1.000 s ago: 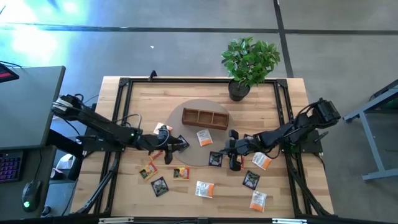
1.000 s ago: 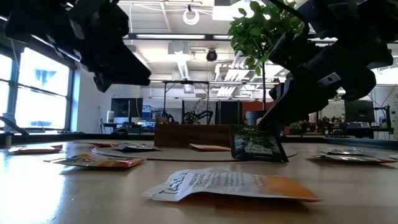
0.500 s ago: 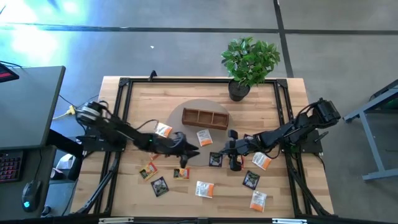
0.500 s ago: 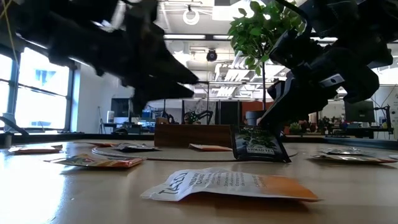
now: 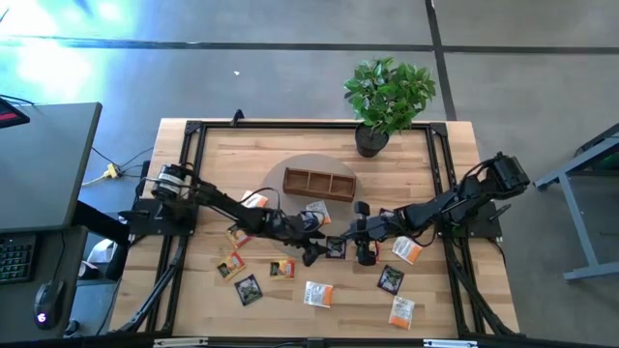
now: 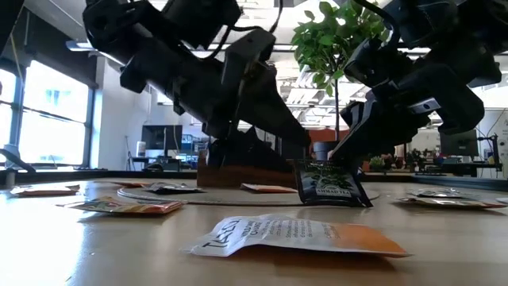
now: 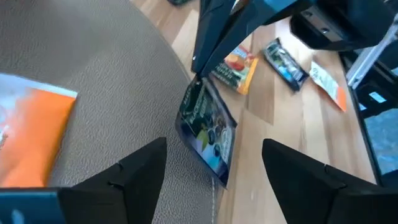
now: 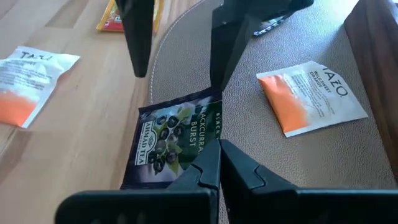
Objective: Pick & Place Tea
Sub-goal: Put the black tea bag into the left side area of the wooden organizer
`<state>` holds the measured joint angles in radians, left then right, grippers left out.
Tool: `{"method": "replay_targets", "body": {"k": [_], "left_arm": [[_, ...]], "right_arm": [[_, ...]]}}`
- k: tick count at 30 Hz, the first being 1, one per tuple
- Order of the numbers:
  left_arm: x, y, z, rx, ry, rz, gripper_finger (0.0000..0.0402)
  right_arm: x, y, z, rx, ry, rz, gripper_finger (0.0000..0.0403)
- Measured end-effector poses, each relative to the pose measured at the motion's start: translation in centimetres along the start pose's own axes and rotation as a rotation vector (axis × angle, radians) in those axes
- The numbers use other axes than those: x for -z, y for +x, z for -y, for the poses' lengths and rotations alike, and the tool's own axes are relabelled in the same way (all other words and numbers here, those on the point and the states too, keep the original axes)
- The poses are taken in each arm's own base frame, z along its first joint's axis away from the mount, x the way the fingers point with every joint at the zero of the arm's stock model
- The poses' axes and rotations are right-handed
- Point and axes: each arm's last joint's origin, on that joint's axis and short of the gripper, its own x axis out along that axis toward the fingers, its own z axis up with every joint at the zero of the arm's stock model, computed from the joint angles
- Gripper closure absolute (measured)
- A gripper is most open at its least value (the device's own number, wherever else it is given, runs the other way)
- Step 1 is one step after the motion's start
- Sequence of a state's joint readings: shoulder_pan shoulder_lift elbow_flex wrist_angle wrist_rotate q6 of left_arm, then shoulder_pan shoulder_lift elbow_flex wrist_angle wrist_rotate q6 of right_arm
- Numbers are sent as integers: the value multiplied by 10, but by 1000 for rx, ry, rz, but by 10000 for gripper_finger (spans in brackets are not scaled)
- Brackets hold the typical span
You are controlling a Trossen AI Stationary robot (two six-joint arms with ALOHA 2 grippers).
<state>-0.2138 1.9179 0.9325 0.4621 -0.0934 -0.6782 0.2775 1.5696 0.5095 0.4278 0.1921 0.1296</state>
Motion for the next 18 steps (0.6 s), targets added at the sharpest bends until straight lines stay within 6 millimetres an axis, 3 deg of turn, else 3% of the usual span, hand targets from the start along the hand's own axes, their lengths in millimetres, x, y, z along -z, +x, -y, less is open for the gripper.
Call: {"method": "replay_targets", "body": {"k": [18], "left_arm": [[-4, 1, -9, -44, 70, -15, 151]], "right_arm": [[-8, 0, -1, 5, -50, 80, 403]]}}
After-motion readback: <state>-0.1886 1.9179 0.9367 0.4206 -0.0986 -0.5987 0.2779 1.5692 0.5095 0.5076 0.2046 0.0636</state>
